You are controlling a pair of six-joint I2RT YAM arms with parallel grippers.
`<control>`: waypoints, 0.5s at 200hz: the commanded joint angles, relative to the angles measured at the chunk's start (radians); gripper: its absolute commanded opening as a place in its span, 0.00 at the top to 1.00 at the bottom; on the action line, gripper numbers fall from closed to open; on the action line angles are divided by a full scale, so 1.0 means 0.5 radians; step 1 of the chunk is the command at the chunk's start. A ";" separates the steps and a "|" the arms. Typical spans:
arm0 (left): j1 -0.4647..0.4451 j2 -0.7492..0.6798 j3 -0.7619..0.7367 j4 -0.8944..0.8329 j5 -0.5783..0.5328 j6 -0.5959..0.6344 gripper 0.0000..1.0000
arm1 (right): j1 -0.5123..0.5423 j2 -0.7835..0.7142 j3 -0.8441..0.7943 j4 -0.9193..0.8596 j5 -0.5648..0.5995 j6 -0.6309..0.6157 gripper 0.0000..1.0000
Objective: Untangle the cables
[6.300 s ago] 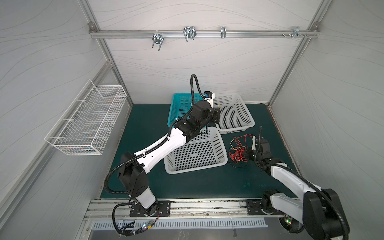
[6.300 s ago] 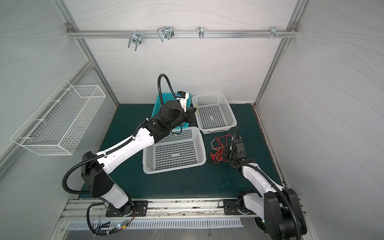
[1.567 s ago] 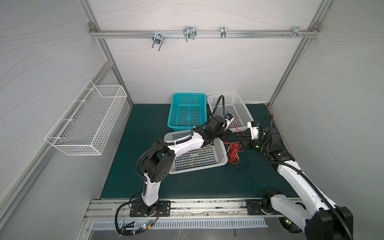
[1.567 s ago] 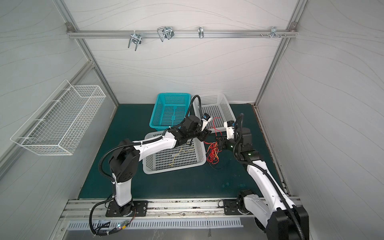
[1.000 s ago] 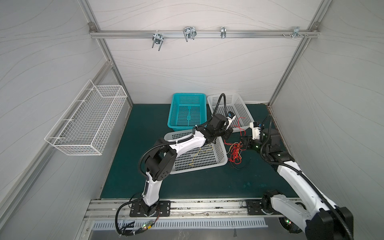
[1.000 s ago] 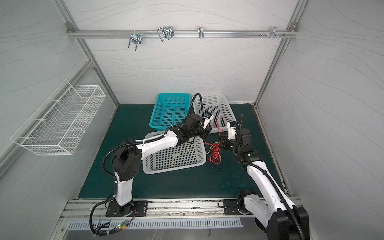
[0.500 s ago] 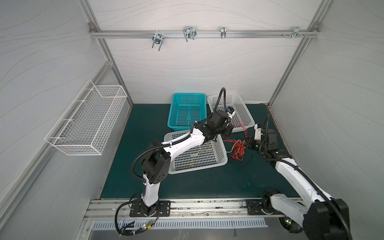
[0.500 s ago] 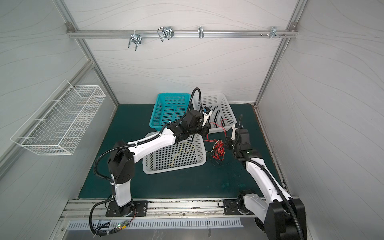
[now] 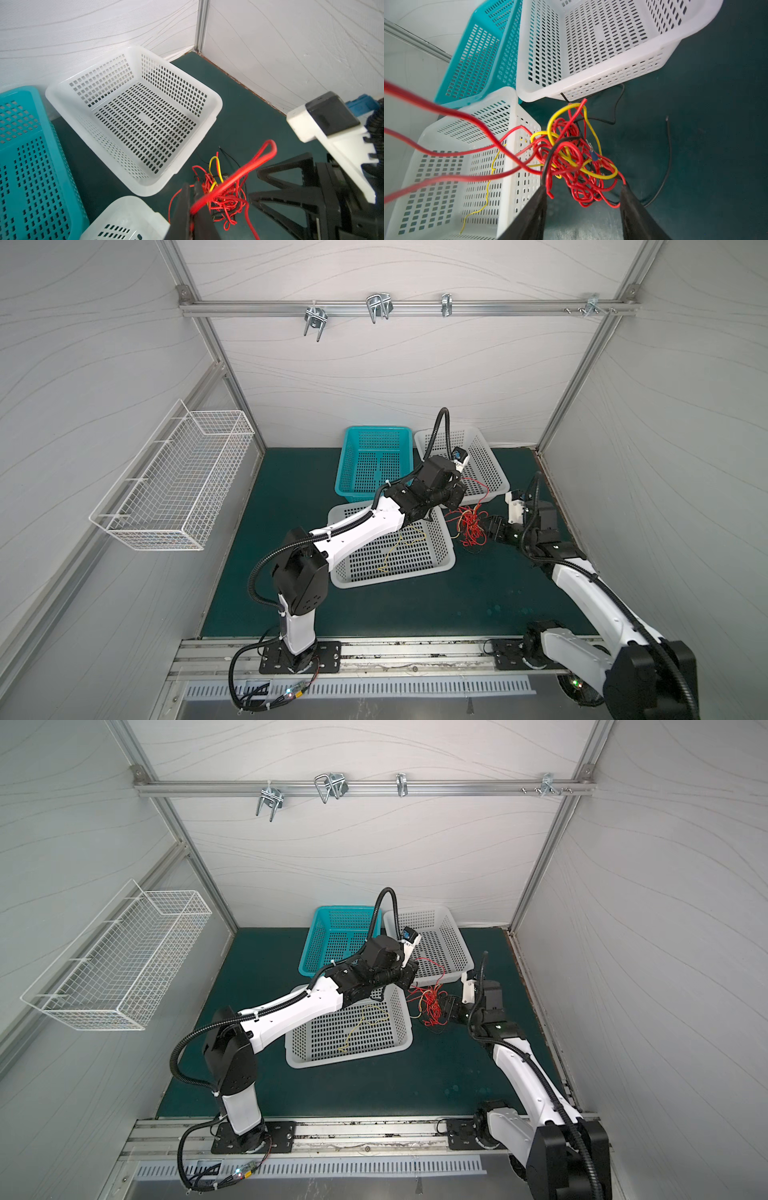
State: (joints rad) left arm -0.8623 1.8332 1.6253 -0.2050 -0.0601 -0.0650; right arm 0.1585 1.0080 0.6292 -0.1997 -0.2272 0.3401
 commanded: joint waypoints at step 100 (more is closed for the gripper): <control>-0.029 -0.091 0.076 0.099 0.009 0.094 1.00 | -0.033 0.018 0.028 0.074 -0.157 0.084 0.41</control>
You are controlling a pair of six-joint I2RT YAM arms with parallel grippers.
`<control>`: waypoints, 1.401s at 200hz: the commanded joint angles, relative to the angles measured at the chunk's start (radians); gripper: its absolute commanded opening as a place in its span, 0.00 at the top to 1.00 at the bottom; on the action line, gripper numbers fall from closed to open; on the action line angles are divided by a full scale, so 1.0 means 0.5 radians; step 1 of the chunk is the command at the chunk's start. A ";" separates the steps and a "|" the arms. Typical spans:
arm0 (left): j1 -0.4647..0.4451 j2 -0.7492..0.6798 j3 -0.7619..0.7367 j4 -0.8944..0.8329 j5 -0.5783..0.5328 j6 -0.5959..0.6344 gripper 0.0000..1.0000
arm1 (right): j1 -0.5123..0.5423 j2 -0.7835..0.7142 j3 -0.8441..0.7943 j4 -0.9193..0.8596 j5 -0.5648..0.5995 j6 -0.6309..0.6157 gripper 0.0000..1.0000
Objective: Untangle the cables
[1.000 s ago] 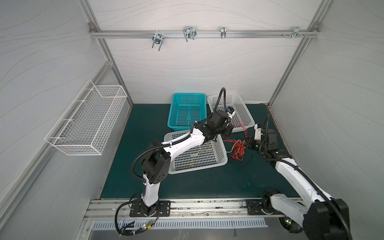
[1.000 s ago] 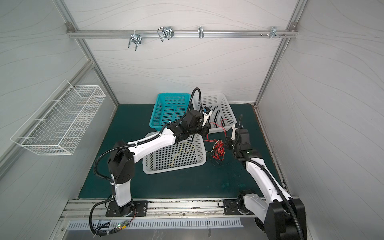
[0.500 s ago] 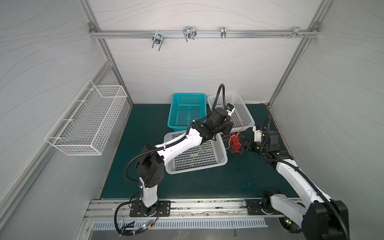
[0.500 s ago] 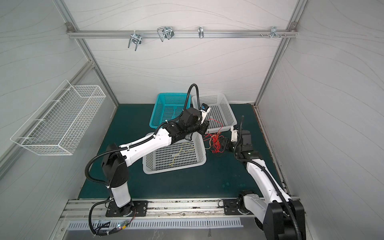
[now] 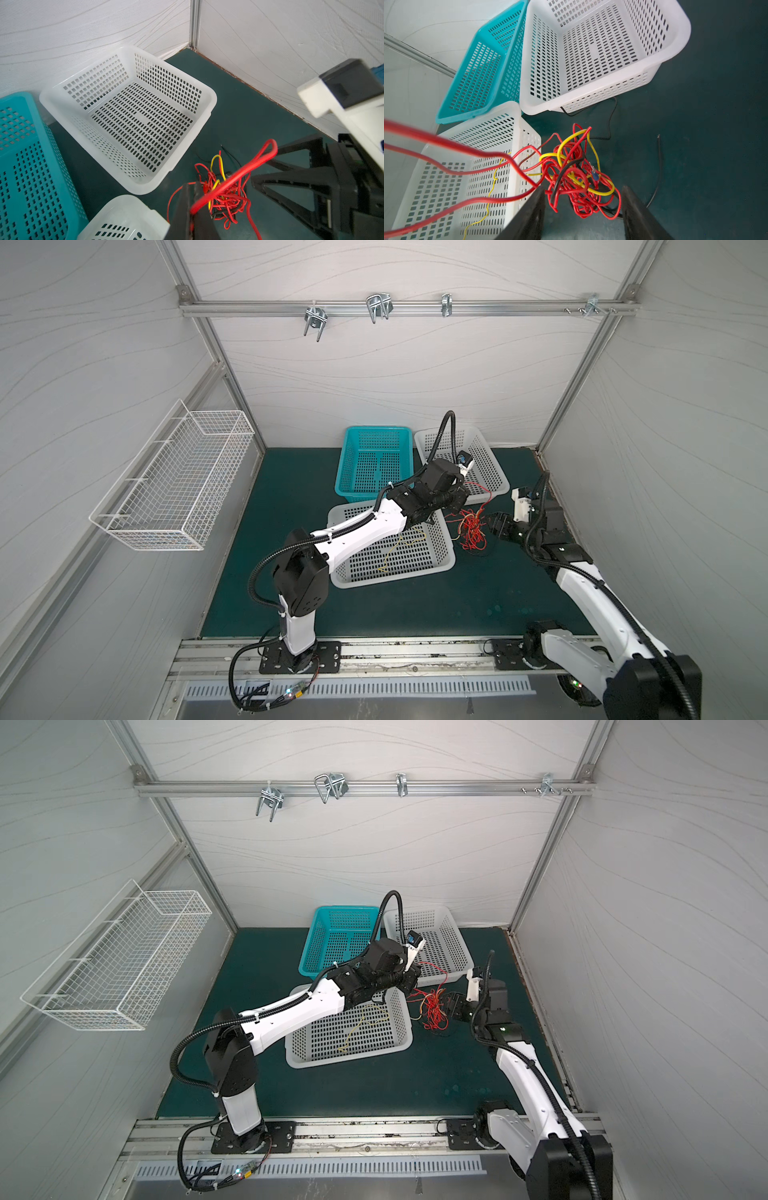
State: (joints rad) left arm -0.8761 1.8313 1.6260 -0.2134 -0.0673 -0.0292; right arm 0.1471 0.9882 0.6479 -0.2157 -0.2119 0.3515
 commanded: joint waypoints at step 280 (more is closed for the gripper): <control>-0.004 -0.172 -0.049 0.274 0.274 -0.042 1.00 | 0.208 0.350 -0.210 0.622 0.018 0.359 0.79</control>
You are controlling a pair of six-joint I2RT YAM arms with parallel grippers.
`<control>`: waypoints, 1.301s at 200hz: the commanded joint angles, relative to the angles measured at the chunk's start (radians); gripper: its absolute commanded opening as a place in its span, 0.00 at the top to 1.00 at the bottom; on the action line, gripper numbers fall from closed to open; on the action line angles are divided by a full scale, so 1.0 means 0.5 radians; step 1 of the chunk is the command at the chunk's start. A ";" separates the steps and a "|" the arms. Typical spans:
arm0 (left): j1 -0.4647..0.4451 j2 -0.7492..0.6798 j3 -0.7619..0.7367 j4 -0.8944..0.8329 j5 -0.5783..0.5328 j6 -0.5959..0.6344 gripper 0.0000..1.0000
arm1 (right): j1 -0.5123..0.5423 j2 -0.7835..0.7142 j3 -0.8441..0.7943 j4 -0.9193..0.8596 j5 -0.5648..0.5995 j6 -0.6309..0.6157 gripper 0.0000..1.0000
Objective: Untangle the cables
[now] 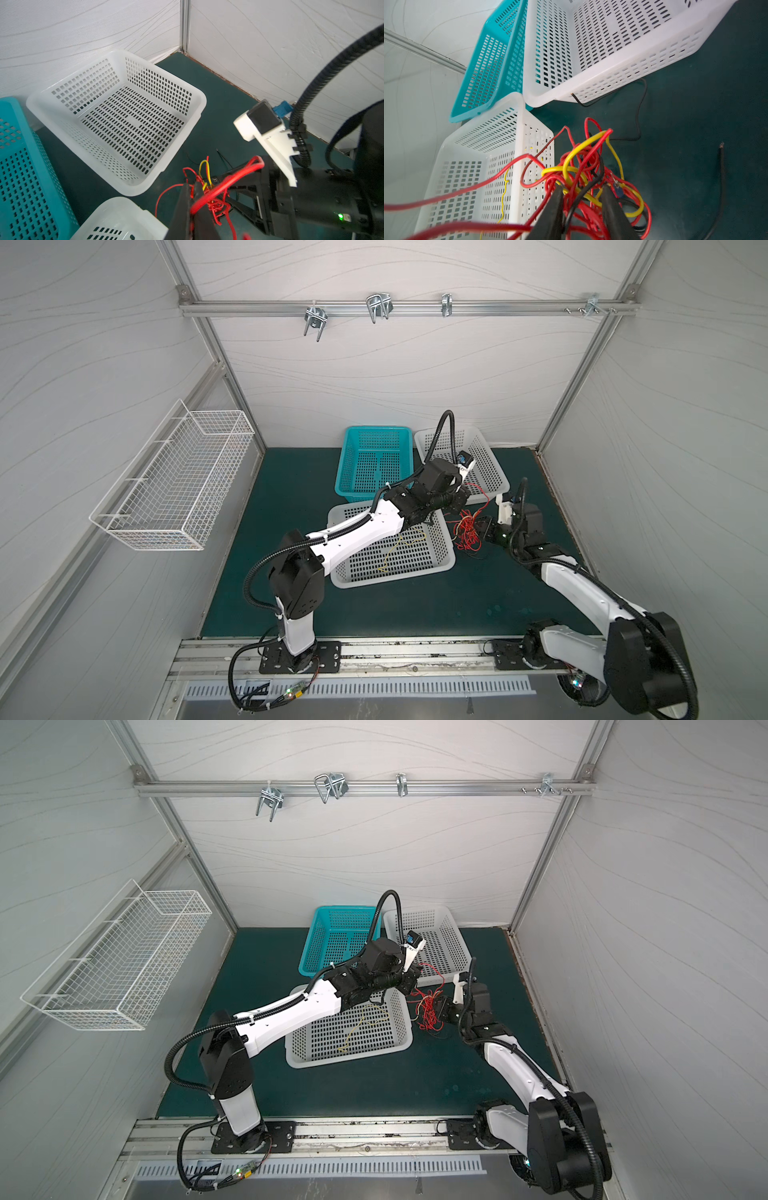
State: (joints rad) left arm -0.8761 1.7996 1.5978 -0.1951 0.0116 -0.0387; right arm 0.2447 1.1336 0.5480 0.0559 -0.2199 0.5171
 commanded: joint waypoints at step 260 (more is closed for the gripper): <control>0.093 -1.028 -0.397 0.265 -0.940 0.260 1.00 | -0.535 0.013 0.093 -0.582 0.433 -0.102 1.00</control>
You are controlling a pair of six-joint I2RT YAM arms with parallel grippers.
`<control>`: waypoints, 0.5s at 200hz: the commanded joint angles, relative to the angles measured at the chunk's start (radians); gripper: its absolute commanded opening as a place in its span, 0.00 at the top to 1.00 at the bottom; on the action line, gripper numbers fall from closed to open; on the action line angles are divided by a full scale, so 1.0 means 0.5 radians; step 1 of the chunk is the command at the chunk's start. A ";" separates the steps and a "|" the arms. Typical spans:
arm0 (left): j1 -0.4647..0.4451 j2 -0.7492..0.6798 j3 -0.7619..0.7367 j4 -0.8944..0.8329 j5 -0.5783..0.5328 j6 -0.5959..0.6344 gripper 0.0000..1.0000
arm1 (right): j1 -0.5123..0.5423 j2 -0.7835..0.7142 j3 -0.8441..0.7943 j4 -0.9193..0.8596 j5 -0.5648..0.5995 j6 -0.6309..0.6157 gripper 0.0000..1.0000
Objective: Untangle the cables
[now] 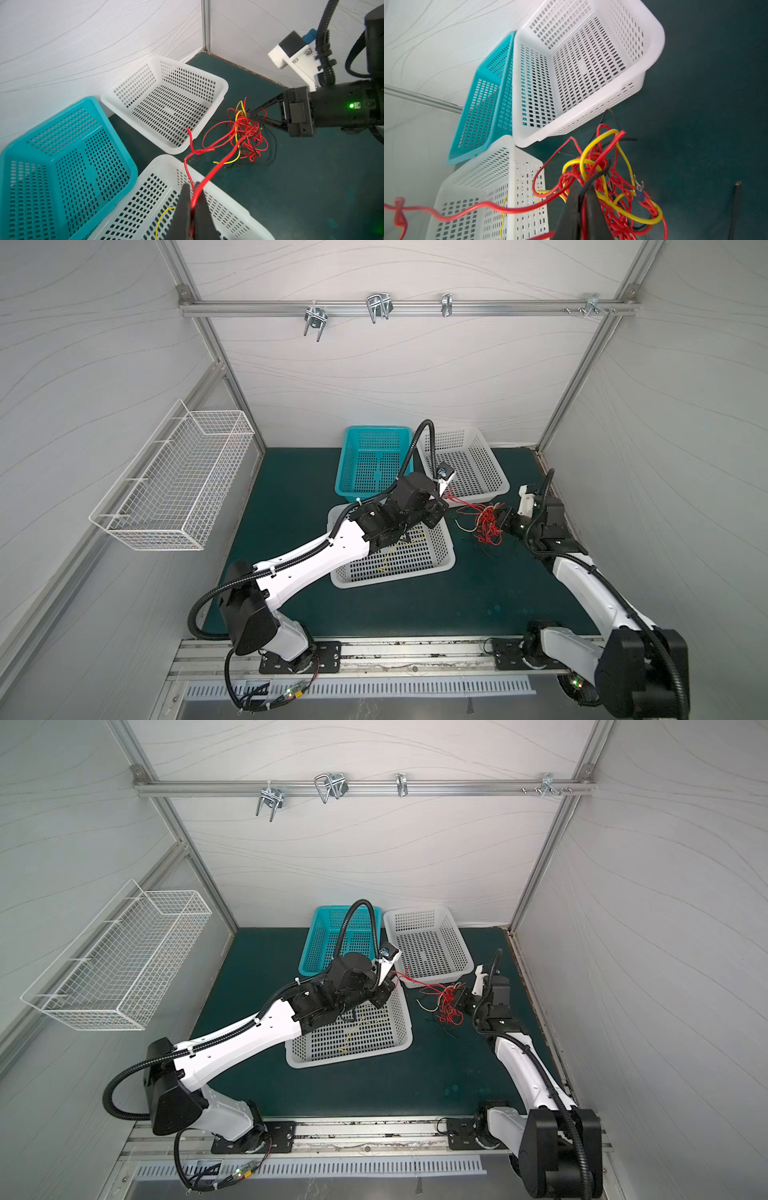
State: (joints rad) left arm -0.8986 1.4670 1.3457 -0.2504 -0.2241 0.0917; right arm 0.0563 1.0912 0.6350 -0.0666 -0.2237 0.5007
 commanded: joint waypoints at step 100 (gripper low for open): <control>0.108 -0.121 0.088 0.421 0.078 -0.177 1.00 | -0.103 0.002 -0.162 0.059 -0.443 -0.232 0.89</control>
State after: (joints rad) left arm -0.8562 1.3987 1.2869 -0.2169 -0.1413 0.0288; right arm 0.0292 1.0901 0.5869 0.0128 -0.4866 0.4465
